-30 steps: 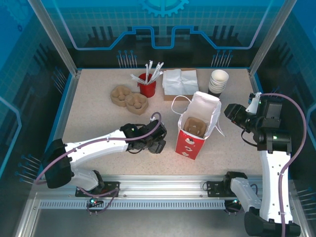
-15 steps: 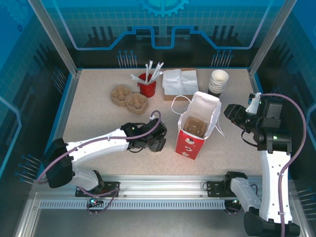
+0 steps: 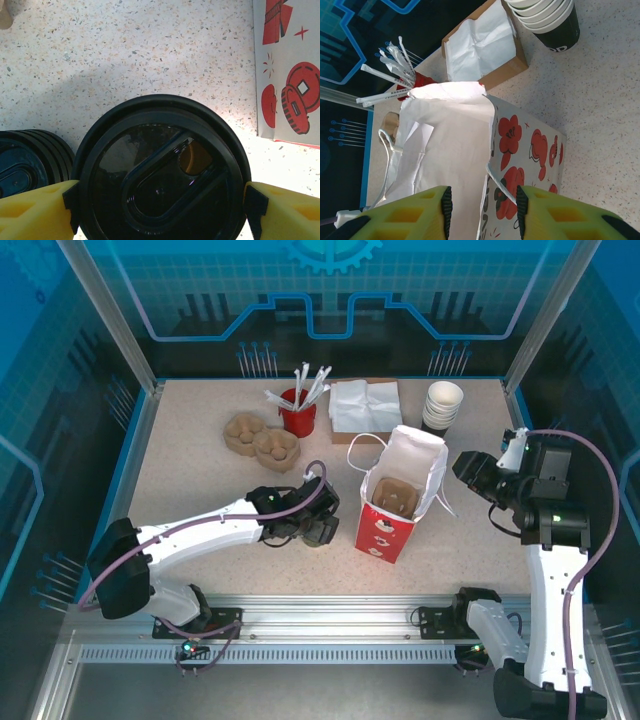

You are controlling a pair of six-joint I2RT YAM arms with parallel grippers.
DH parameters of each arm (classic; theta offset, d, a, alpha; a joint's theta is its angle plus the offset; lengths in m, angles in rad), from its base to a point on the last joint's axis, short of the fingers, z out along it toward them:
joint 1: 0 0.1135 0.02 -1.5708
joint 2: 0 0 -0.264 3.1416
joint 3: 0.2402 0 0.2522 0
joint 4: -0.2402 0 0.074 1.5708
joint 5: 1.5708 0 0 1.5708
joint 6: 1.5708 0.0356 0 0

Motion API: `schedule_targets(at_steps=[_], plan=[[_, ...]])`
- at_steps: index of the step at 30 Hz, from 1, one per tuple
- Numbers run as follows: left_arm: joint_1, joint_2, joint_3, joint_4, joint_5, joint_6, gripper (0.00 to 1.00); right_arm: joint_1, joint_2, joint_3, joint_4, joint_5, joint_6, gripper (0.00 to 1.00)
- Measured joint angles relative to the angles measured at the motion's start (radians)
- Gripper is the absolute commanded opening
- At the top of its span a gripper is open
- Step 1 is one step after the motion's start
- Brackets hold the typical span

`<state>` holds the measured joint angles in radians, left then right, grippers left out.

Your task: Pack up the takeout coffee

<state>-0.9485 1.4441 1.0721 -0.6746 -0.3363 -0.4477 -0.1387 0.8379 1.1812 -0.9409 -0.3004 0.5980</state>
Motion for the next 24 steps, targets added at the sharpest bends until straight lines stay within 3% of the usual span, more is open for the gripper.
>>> schedule_targets(at_steps=[17, 24], plan=[[0.003, 0.045, 0.037, -0.022, -0.008, -0.031, 0.81, 0.0, 0.005, -0.035, 0.01, 0.0, -0.001, 0.41], [0.003, 0.049, 0.042, -0.027, -0.007, -0.053, 0.74, 0.0, 0.005, -0.036, 0.018, -0.009, -0.001, 0.41]])
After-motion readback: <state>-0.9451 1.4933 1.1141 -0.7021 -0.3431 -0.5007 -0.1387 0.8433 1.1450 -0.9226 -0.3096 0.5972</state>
